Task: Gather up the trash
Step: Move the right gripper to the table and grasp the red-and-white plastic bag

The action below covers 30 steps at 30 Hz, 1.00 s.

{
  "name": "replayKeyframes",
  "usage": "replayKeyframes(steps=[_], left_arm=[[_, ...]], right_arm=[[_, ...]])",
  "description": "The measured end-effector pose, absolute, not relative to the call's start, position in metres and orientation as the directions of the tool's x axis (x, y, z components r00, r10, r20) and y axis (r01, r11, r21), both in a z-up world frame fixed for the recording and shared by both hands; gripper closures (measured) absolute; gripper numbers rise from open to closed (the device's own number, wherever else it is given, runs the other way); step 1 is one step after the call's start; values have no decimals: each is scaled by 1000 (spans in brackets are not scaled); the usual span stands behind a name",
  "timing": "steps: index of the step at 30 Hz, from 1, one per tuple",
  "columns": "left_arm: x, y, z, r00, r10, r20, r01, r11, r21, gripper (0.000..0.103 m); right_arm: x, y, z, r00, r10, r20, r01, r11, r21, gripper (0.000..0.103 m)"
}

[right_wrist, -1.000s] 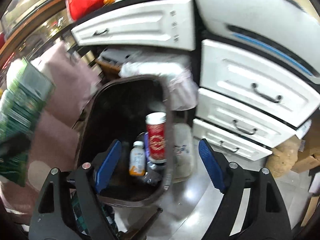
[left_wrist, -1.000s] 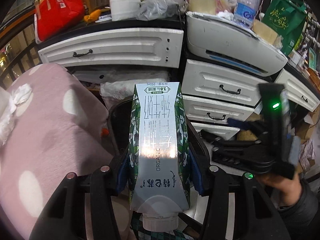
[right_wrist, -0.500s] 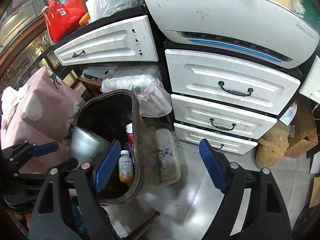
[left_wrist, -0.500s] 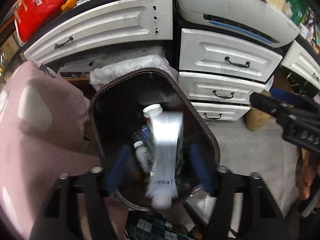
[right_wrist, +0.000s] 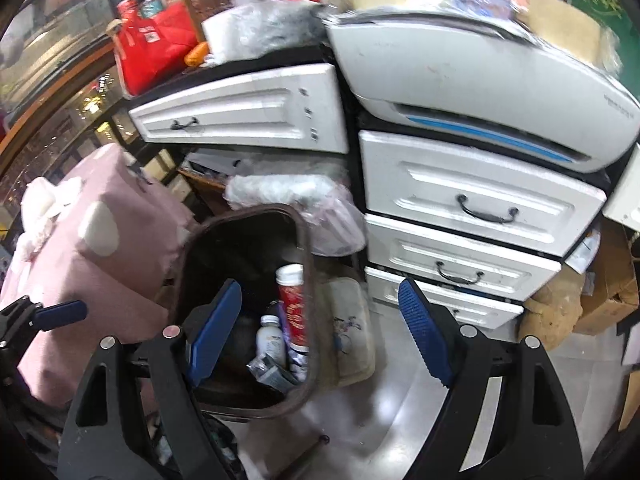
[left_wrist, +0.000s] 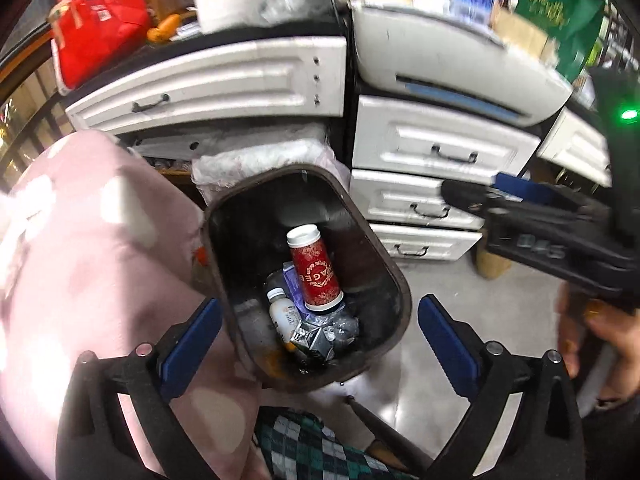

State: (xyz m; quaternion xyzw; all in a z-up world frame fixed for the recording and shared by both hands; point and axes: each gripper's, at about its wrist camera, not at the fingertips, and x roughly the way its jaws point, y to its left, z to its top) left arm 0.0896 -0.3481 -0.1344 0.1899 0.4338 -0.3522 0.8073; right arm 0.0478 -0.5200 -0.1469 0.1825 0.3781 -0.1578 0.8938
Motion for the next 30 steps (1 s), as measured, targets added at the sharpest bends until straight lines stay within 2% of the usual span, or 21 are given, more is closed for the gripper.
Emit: replayKeyframes(steps=[10,18,26,30], left_arm=[[100,-240,-67,516,-411,-751,615,789,-9,6],[137,-128,-41,622,-281,-731,407,913,-6,6],[182,-26,-38,692,-108,-714,184,983,29,6],[209,8,-45,683,-93,-725,141,990,6,6]], right_arm=[[95,-421,-99,744,22,-667,153,968,201,17],[138,-325,-77,739,196,-644,-98,978,185,16],[183,-256,-65,695,334,-637,-258,942,213,16],[213,-227,-62,666,385,-638,-317,921,225,16]])
